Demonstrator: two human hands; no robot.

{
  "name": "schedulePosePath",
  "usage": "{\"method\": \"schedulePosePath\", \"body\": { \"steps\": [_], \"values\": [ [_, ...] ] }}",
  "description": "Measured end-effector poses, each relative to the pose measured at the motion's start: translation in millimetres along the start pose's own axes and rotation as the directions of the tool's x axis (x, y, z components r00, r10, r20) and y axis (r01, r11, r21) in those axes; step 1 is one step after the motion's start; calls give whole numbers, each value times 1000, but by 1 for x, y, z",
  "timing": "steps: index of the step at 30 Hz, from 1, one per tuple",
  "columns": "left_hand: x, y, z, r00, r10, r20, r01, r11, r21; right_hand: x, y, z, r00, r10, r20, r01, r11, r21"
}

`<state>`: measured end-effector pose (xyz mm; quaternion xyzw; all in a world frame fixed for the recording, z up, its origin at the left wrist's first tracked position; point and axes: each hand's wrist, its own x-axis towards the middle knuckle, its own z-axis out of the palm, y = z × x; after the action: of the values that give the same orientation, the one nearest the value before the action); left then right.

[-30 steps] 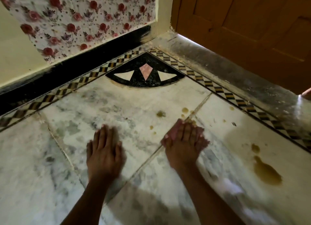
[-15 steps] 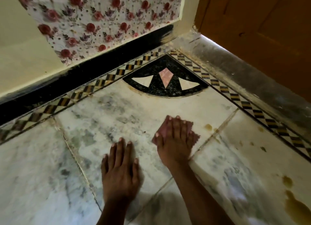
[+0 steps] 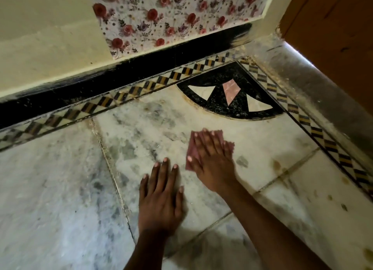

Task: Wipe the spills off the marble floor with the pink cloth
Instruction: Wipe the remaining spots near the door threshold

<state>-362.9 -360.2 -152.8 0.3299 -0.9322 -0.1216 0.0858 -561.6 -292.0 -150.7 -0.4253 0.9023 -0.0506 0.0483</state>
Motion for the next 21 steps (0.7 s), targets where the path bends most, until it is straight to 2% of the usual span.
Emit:
{"method": "schedulePosePath", "body": {
  "steps": [1, 3, 4, 6, 7, 8, 10, 12, 13, 14, 15, 16, 18, 20, 21],
  "values": [
    [1, 0, 1, 1000, 4, 0, -4, 1000, -3, -22, 13, 0, 1000, -15, -7, 15, 1000, -18],
    [2, -2, 1, 1000, 10, 6, -10, 1000, -2, -35, 44, -2, 984, 177, -4, -177, 984, -15],
    [1, -2, 3, 1000, 0, 18, 0, 1000, -3, -21, 55, -6, 951, 308, 20, -308, 951, -6],
    [0, -2, 5, 1000, -14, 21, 14, 1000, 4, 35, 54, -23, 836, 545, 71, -549, 831, 89],
    [0, -3, 6, 1000, -15, 22, 15, 1000, 1, 70, 47, -29, 796, 596, 103, -605, 782, 149],
    [0, -3, 6, 1000, -11, 23, 11, 1000, -6, 101, 36, -34, 799, 589, 121, -601, 779, 176],
    [2, -3, 6, 1000, -23, 12, 23, 1000, -11, 140, 6, -28, 901, 410, 142, -427, 896, 121],
    [1, -2, 3, 999, -28, 25, 28, 1000, -6, 125, -18, -22, 980, 98, 174, -115, 990, 85],
    [0, 0, 1, 999, -24, 21, 25, 1000, -12, 99, -19, -17, 988, -26, 155, 16, 998, 68],
    [0, -1, 0, 1000, -22, 19, 22, 1000, -21, 71, -11, -12, 989, -90, 114, 85, 995, 51],
    [1, -2, 0, 999, -24, 25, 24, 999, -23, 45, 5, -9, 992, -94, 84, 90, 995, 43],
    [2, -2, 0, 999, -24, 31, 25, 999, -20, 28, 25, -7, 996, -35, 82, 34, 999, 12],
    [1, -2, 2, 999, -30, 33, 30, 999, -14, 38, 60, -12, 966, 236, 107, -239, 971, 13],
    [1, -2, 3, 999, -27, 31, 28, 1000, -14, 87, 65, -24, 847, 521, 103, -530, 842, 104],
    [0, -3, 4, 999, -22, 26, 22, 1000, -14, 119, 57, -29, 799, 593, 100, -602, 784, 153]
  ]
}}
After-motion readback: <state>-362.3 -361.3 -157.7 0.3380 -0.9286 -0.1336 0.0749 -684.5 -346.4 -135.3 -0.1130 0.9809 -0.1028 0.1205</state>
